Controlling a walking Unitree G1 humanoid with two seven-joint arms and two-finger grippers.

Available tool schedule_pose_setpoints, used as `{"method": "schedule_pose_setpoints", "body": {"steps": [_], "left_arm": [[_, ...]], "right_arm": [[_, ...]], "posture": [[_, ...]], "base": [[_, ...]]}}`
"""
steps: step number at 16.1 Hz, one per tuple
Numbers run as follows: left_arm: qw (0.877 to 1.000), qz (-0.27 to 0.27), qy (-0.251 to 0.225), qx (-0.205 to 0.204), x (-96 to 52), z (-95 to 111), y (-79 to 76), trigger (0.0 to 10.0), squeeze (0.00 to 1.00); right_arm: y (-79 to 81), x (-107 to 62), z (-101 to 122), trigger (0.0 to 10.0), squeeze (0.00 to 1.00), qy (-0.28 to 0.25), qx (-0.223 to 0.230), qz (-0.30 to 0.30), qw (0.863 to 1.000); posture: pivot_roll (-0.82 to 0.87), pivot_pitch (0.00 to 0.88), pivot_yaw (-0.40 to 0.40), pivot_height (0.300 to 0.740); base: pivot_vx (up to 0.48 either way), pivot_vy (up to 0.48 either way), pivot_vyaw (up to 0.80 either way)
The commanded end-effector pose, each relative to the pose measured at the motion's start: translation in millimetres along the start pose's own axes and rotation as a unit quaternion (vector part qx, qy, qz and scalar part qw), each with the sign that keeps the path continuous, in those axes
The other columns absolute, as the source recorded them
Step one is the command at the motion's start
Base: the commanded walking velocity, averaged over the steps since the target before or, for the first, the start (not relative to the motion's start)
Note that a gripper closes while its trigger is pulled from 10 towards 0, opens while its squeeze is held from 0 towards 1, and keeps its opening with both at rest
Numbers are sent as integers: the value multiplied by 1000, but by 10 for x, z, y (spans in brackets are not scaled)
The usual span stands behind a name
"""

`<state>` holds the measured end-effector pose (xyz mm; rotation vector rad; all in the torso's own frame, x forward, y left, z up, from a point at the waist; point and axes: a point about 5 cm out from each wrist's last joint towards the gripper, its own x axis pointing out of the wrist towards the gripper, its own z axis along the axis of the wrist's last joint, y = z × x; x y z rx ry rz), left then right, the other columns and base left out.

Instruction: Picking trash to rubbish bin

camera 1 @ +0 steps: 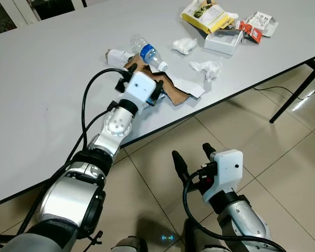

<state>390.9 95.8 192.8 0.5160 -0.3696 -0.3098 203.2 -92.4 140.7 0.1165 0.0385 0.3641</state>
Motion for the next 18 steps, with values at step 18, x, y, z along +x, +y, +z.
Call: {"method": "schedule_pose_setpoints", "body": {"steps": [18], "left_arm": [[971,-107,-11,214,-137,-167,-210,10000,0]], "right_arm": [[86,-23,-1,10000,0,1,12,8,1000]], "posture": [[-5,256,97,740]], "base": [[0,0,0]]}}
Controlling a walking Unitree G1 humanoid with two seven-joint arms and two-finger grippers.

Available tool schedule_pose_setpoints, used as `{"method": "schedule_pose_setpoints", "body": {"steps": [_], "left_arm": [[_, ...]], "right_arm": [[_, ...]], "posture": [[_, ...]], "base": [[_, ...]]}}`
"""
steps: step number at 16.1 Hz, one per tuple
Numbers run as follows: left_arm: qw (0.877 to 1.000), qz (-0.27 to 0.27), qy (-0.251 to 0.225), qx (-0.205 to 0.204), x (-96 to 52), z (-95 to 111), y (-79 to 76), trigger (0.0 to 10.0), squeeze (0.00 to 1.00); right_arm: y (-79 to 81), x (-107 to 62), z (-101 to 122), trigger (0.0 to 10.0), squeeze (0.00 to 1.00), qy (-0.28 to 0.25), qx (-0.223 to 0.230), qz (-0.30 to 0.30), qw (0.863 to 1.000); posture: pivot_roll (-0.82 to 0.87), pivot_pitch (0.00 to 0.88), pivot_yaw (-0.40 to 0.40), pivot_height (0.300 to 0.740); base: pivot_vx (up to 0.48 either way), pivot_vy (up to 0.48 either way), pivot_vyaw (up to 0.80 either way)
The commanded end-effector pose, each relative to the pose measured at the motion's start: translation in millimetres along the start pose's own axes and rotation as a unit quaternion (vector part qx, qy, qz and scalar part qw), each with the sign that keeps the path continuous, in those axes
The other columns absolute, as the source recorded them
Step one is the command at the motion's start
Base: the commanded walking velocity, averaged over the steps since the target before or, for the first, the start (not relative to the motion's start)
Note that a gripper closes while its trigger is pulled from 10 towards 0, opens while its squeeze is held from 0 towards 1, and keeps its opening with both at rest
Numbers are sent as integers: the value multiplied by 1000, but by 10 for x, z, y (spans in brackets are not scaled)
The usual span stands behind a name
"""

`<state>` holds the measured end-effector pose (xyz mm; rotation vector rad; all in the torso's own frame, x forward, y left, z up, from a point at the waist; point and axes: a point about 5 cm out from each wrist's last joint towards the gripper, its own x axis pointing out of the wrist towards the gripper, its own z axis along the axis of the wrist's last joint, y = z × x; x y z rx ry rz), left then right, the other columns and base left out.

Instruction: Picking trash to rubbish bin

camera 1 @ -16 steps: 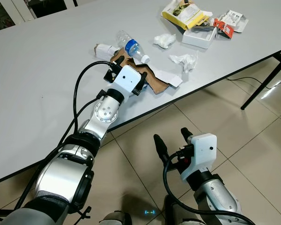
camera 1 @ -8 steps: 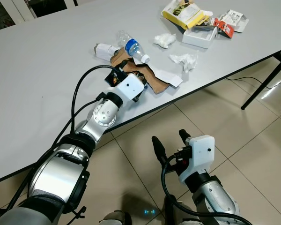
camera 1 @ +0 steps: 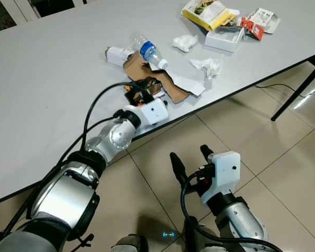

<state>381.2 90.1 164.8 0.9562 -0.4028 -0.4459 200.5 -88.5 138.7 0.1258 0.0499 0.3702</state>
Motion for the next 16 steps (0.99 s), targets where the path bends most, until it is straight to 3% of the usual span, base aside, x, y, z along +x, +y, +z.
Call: {"method": "schedule_pose_setpoints", "body": {"steps": [1,5,16], "left_arm": [[1000,-6,0,16,8,0,-7,10000,0],[999,-12,-2,36,25,29,-66,10000,0],[999,-12,-2,36,25,29,-66,10000,0]], "right_arm": [[44,-13,25,10000,0,-4,6,4,1000],[47,-27,25,10000,0,-3,6,-2,1000],[47,-27,25,10000,0,-3,6,-2,1000]], "posture": [[-8,257,99,740],[-20,259,104,740],[-20,259,104,740]], "base": [[0,0,0],[0,0,0],[0,0,0]]}}
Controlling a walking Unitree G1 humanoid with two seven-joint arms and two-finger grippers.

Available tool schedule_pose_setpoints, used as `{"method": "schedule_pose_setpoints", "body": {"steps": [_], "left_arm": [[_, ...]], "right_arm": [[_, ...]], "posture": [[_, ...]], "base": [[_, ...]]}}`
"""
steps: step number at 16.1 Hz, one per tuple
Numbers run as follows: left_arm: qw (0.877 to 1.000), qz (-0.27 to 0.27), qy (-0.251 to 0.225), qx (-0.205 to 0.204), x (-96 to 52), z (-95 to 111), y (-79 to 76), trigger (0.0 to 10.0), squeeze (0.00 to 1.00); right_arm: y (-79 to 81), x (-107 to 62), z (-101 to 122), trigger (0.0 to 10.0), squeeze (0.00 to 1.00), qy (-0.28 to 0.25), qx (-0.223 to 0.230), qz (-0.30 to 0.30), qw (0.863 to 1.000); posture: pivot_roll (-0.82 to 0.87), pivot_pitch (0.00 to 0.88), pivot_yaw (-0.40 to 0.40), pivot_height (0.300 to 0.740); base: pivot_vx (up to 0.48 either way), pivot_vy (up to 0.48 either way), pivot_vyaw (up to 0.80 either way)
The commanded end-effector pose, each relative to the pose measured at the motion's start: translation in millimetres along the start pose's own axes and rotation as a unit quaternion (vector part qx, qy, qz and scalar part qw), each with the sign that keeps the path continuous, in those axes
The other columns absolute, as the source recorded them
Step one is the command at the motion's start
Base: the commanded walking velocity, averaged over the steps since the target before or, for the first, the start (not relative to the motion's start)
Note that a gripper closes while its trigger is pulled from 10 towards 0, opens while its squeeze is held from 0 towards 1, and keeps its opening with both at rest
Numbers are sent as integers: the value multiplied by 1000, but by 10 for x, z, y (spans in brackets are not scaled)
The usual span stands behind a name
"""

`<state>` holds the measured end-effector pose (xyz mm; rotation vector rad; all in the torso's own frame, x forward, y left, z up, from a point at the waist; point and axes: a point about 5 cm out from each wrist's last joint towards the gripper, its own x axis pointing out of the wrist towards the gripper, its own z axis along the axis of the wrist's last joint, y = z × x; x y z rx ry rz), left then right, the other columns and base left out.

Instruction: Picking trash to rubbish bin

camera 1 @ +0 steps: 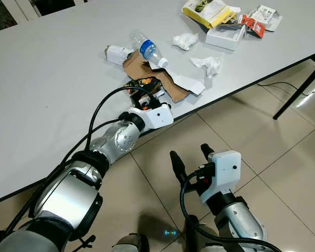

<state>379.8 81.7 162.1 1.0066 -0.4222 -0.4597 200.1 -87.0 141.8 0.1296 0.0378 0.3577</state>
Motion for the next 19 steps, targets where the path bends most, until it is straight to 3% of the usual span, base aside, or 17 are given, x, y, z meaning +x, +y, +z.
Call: {"method": "schedule_pose_setpoints", "body": {"steps": [1,5,6,7,8,14,19], "left_arm": [[1000,-4,6,11,-4,-22,0,10000,0],[1000,-4,6,11,-4,-22,0,10000,0],[994,25,86,-57,-17,-174,51,10000,0],[969,49,178,-166,-71,-361,65,10000,0],[961,53,193,-191,-84,-392,63,10000,0],[958,60,178,-216,-54,-358,109,10000,0],[943,4,193,-271,-87,-391,-14,10000,0]], "right_arm": [[27,-28,-3,10000,0,3,6,4,1000],[27,-28,-3,10000,0,3,6,4,1000],[25,-35,-5,10000,0,4,5,0,1000],[18,-36,-10,10000,0,5,3,-3,1000],[18,-34,-9,10000,0,5,3,-3,1000],[19,-21,-2,10000,0,3,0,1,1000],[29,-19,-6,10000,0,4,2,1,1000]], "posture": [[-20,259,104,740],[-20,259,104,740],[-36,253,108,740],[-37,252,108,740],[-36,251,106,740],[-34,248,106,740],[-31,248,107,740]], "base": [[0,0,0],[0,0,0],[0,0,0],[0,0,0],[0,0,0],[0,0,0],[0,0,0]]}}
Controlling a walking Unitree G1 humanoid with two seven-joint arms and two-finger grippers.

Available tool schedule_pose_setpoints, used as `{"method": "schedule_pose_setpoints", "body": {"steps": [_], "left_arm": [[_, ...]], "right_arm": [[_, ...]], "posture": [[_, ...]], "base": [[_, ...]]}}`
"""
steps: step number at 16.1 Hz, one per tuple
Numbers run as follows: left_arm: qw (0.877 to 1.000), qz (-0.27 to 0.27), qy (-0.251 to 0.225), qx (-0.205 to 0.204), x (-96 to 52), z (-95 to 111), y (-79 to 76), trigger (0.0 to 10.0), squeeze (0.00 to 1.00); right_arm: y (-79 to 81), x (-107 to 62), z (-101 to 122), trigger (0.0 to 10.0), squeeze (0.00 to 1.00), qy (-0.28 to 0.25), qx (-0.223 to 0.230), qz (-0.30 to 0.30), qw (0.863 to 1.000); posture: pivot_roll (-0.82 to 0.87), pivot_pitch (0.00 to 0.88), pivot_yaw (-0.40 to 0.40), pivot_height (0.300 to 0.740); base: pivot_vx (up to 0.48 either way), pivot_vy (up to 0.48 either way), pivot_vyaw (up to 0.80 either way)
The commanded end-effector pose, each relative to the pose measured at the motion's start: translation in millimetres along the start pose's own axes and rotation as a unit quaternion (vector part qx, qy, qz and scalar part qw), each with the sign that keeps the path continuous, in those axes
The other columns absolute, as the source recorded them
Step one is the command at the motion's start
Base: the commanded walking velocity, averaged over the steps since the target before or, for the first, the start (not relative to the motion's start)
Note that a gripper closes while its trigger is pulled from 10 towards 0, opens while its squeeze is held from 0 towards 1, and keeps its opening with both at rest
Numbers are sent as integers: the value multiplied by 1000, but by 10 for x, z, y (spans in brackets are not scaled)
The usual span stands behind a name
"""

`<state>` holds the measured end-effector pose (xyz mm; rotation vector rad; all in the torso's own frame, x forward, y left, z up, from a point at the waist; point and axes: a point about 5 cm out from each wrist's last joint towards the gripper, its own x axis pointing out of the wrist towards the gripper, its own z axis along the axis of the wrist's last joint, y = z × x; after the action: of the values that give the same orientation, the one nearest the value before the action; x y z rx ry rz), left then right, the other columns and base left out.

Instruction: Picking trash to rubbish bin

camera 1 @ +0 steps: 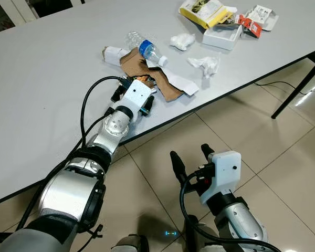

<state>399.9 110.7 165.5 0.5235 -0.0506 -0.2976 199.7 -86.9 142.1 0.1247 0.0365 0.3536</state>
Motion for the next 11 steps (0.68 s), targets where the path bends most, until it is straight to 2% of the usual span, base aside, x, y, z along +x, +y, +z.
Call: {"method": "schedule_pose_setpoints", "body": {"steps": [1,2,3,4,11], "left_arm": [[998,-34,53,-9,-67,-225,-119,10000,0],[996,-60,69,-17,-88,-281,-167,2863,0],[995,-68,73,-17,-95,-297,-183,2863,0],[993,-81,88,-19,-124,-363,-214,0,0],[991,-84,100,-23,-170,-451,-224,0,0]], "right_arm": [[27,-15,-7,10000,0,4,5,3,1000],[28,-14,-4,10000,0,4,5,3,1000],[27,-14,-4,10000,0,4,5,3,1000],[28,-14,-5,10000,0,4,5,3,1000],[32,-12,-8,10000,0,5,4,5,1000]], "posture": [[-33,252,106,740],[-33,252,106,740],[-33,252,106,740],[-33,252,107,740],[-32,254,106,740]], "base": [[0,0,0],[0,0,0],[0,0,0],[0,0,0],[0,0,0]]}}
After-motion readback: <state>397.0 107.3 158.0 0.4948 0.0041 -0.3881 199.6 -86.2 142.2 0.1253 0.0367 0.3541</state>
